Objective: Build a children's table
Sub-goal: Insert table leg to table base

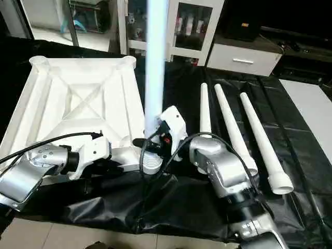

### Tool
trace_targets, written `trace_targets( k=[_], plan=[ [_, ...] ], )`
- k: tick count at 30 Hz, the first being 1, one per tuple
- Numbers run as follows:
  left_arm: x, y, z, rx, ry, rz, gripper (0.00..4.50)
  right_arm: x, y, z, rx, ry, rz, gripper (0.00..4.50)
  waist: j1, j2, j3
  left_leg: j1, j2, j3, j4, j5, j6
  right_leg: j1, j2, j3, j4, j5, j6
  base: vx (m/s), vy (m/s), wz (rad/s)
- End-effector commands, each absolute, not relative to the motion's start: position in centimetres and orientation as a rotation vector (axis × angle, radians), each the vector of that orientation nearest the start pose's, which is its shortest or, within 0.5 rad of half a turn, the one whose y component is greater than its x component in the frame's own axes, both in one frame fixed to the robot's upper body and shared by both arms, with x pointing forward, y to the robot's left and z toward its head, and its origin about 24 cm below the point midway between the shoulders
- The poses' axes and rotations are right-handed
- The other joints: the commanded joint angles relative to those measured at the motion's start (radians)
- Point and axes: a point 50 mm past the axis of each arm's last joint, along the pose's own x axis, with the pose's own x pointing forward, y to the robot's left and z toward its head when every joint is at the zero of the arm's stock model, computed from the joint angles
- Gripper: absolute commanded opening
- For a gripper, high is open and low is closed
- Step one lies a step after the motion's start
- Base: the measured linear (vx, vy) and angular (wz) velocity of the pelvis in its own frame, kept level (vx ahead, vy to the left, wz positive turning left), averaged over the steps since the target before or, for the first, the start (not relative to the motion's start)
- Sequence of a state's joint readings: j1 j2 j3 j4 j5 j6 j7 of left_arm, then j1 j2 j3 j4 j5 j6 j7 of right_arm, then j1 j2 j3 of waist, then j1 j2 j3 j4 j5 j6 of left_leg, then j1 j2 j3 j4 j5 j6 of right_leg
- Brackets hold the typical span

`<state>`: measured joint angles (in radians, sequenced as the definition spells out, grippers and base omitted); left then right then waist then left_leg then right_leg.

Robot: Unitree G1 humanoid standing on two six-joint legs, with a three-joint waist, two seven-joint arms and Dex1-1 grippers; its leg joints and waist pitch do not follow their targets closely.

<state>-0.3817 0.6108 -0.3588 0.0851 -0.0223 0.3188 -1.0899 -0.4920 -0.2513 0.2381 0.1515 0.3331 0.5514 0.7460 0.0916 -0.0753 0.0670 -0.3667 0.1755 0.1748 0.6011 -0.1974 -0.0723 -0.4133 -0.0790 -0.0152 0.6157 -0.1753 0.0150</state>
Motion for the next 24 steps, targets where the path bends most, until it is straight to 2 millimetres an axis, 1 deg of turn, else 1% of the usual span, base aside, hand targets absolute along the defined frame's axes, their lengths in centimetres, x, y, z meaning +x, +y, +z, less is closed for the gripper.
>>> trace_targets(
  k=[1,4,5,6,7,8,9,10,12,14,17,18,22,23,24],
  plan=[
    [27.1,14.9,5.6,0.558,0.512,-1.304,0.0,31.0,-8.5,8.5,0.018,0.326,1.038,1.86,-0.009,0.005,-0.052,0.013,0.043,-0.009,-0.092,-0.223,-0.029,0.029,-0.051,0.03,-0.068,-0.29,-0.163,0.0,0.0,0.0],
    [27.1,14.9,5.6,0.56,0.514,-1.305,0.0,31.2,-8.3,8.2,0.035,0.34,1.041,1.86,-0.011,0.005,-0.049,0.014,0.044,-0.011,-0.094,-0.256,-0.036,0.026,-0.053,0.03,-0.073,-0.338,-0.153,0.0,0.0,0.0],
    [27.1,14.9,5.6,0.56,0.515,-1.305,0.0,31.3,-8.3,8.1,0.04,0.342,1.039,1.86,-0.012,0.006,-0.049,0.014,0.044,-0.013,-0.096,-0.268,-0.039,0.026,-0.053,0.03,-0.075,-0.351,-0.152,0.0,0.0,0.0],
    [27.1,14.9,5.6,0.56,0.515,-1.305,0.0,31.3,-8.3,8.1,0.04,0.342,1.039,1.86,-0.012,0.006,-0.049,0.014,0.044,-0.013,-0.096,-0.268,-0.039,0.026,-0.053,0.03,-0.075,-0.351,-0.152,0.0,0.0,0.0],
    [27.1,14.9,5.6,0.559,0.516,-1.302,0.0,31.6,-8.4,7.9,0.072,0.348,1.023,1.86,-0.014,0.006,-0.048,0.016,0.045,-0.013,-0.096,-0.288,-0.043,0.023,-0.053,0.031,-0.077,-0.37,-0.148,0.0,0.0,0.0],
    [27.1,14.9,5.6,0.559,0.516,-1.302,0.0,31.6,-8.4,7.9,0.072,0.348,1.023,1.86,-0.015,0.006,-0.048,0.016,0.045,-0.014,-0.097,-0.3,-0.046,0.022,-0.054,0.031,-0.078,-0.382,-0.146,0.0,0.0,0.0],
    [27.1,15.0,5.6,0.559,0.517,-1.301,0.0,31.6,-8.4,7.8,0.093,0.349,1.017,1.86,-0.014,0.006,-0.048,0.017,0.045,-0.015,-0.097,-0.3,-0.046,0.022,-0.054,0.031,-0.079,-0.383,-0.145,0.0,0.0,0.0],
    [27.1,15.0,5.6,0.559,0.518,-1.301,0.0,31.6,-8.4,7.8,0.102,0.349,1.015,1.86,-0.014,0.003,-0.048,0.017,0.045,-0.014,-0.097,-0.298,-0.045,0.021,-0.054,0.031,-0.078,-0.376,-0.144,0.0,0.0,0.0],
    [27.0,15.1,5.6,0.56,0.519,-1.298,0.0,31.6,-8.7,7.5,0.119,0.346,1.0,1.86,-0.014,0.002,-0.048,0.016,0.045,-0.013,-0.098,-0.285,-0.042,0.022,-0.052,0.031,-0.076,-0.351,-0.149,0.0,0.0,0.0],
    [27.0,15.1,5.6,0.559,0.52,-1.297,0.0,31.6,-8.9,7.3,0.124,0.346,0.991,1.86,-0.014,0.003,-0.048,0.015,0.045,-0.013,-0.098,-0.285,-0.041,0.022,-0.053,0.031,-0.076,-0.348,-0.152,0.0,0.0,0.0],
    [27.0,15.2,5.6,0.559,0.521,-1.29,0.0,31.3,-9.7,6.8,0.154,0.33,0.957,1.86,-0.01,0.004,-0.046,0.016,0.046,-0.012,-0.098,-0.284,-0.038,0.021,-0.054,0.032,-0.077,-0.345,-0.149,0.0,0.0,0.0],
    [27.0,15.2,5.6,0.56,0.521,-1.29,0.0,31.2,-9.8,6.8,0.158,0.327,0.952,1.86,-0.011,0.003,-0.047,0.014,0.045,-0.013,-0.099,-0.282,-0.036,0.023,-0.053,0.032,-0.076,-0.343,-0.149,0.0,0.0,0.0],
    [27.0,15.3,5.7,0.559,0.52,-1.286,0.0,30.9,-10.5,6.6,0.188,0.284,0.91,1.86,-0.01,0.007,-0.044,0.017,0.047,-0.013,-0.101,-0.313,-0.04,0.018,-0.053,0.032,-0.082,-0.369,-0.143,0.0,0.0,0.0],
    [27.1,15.3,5.7,0.559,0.52,-1.285,0.0,30.8,-10.6,6.5,0.198,0.274,0.904,1.86,-0.011,0.005,-0.045,0.017,0.046,-0.014,-0.101,-0.312,-0.04,0.018,-0.053,0.032,-0.081,-0.367,-0.143,0.0,0.0,0.0],
    [27.1,15.3,5.7,0.559,0.519,-1.284,0.0,30.7,-10.6,6.5,0.205,0.267,0.896,1.86,-0.011,0.007,-0.044,0.016,0.046,-0.015,-0.103,-0.314,-0.04,0.019,-0.053,0.032,-0.082,-0.368,-0.142,0.0,0.0,0.0]
  ],
)
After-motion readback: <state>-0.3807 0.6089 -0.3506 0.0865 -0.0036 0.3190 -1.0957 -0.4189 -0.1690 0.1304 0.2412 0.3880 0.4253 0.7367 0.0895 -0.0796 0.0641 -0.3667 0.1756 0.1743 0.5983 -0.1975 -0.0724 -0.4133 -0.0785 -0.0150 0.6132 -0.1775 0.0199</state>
